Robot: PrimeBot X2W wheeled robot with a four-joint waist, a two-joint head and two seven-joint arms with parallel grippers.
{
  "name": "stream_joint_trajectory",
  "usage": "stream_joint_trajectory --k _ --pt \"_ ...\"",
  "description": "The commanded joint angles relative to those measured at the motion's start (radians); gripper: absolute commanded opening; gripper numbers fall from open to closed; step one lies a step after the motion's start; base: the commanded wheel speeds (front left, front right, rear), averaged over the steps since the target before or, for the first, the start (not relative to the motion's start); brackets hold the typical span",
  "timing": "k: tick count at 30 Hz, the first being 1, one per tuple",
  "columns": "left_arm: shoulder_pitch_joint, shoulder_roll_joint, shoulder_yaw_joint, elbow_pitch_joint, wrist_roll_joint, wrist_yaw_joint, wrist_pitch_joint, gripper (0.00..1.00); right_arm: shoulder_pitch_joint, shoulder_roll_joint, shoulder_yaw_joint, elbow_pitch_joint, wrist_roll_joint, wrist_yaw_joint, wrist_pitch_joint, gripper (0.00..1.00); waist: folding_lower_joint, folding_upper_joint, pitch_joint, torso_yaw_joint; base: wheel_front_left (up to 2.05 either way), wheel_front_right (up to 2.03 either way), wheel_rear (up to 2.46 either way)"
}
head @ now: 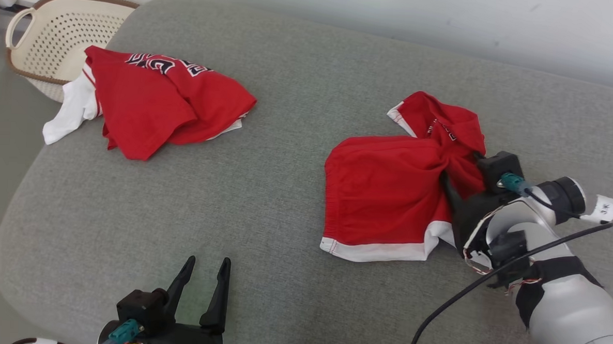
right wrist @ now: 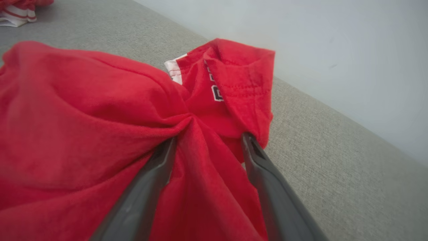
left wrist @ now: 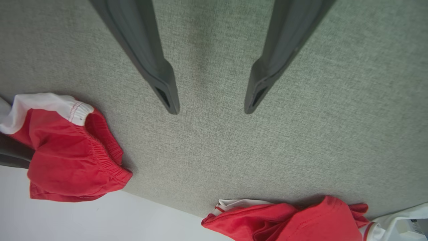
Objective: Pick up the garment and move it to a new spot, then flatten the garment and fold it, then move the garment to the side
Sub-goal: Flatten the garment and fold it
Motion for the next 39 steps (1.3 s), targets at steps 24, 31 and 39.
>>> stream_joint_trajectory --k 24,31,39 --pt "0.116 0.001 0.123 -0.033 0.096 0.024 -0.001 1.00 0.458 -0.042 -0.282 -0.482 0.088 0.000 -0.011 1.00 -0.0001 -0.0001 -0.168 -0.222 0.00 0.00 0.00" --pt "0.153 0.001 0.158 -0.049 0.131 0.032 -0.001 1.00 0.603 0.015 -0.357 -0.588 0.037 0.000 -0.011 1.00 -0.0001 -0.0001 -0.205 -0.230 0.00 0.00 0.00" --pt "0.180 0.001 0.186 -0.047 0.157 0.019 -0.001 1.00 0.704 0.071 -0.404 -0.641 -0.007 0.000 -0.011 1.00 -0.0001 -0.0001 -0.222 -0.237 0.00 0.00 0.00"
